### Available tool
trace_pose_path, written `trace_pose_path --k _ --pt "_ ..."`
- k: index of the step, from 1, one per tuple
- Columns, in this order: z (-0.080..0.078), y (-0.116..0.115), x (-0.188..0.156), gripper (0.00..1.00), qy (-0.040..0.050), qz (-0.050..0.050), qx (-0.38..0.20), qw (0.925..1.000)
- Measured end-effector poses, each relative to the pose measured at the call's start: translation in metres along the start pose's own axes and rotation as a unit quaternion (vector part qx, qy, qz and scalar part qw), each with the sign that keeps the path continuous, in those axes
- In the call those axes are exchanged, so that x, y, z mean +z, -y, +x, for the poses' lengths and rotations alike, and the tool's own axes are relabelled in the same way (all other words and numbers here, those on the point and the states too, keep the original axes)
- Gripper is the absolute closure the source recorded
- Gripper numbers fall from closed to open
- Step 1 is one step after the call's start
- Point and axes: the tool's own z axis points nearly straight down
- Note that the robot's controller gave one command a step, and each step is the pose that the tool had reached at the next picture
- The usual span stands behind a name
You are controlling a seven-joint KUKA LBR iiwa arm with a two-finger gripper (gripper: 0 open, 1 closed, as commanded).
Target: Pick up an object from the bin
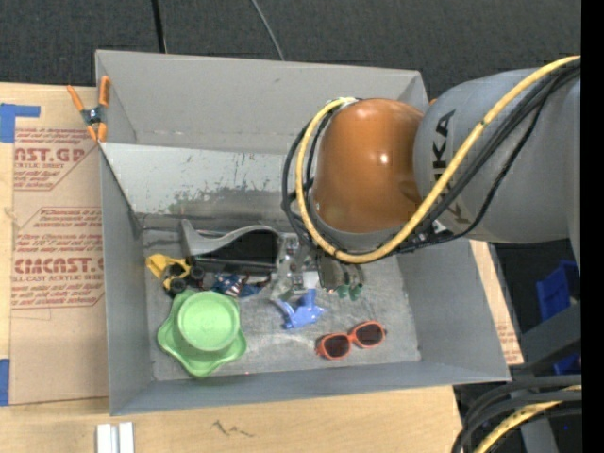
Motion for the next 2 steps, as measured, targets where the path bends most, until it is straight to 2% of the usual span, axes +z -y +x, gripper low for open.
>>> trace_pose_path --k 1,2 --pt "0.0000 0.0001 0.0000 0.00 0.0000 0.000 0.000 1.0000" --pt "0.0000 0.0001 0.0000 0.00 0.0000 0.000 0.000 1.0000"
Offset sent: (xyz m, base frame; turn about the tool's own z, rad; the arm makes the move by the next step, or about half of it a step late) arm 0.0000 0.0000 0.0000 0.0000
